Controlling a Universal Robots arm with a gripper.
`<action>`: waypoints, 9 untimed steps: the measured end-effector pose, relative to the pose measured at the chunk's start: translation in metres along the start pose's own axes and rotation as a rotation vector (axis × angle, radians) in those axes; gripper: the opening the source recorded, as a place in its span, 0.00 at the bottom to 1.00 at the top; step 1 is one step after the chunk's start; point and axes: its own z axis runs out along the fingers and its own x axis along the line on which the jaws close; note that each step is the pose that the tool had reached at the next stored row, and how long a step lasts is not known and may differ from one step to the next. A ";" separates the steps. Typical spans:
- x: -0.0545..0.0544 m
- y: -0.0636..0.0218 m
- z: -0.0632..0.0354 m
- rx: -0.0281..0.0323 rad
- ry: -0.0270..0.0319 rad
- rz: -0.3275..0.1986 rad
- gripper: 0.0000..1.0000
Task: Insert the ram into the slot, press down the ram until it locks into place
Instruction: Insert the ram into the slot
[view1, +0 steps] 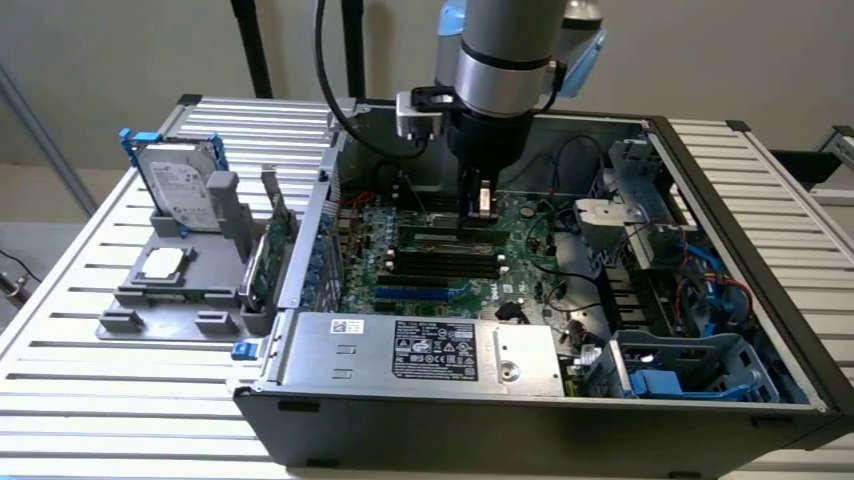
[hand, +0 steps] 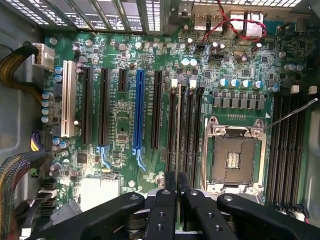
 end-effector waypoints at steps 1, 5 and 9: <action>0.000 0.0003 0.0018 0.0009 0.0001 0.000 0.13; 0.000 0.0023 0.0091 0.0041 0.0020 0.002 0.13; 0.000 0.0046 0.0159 0.0078 0.0059 0.005 0.13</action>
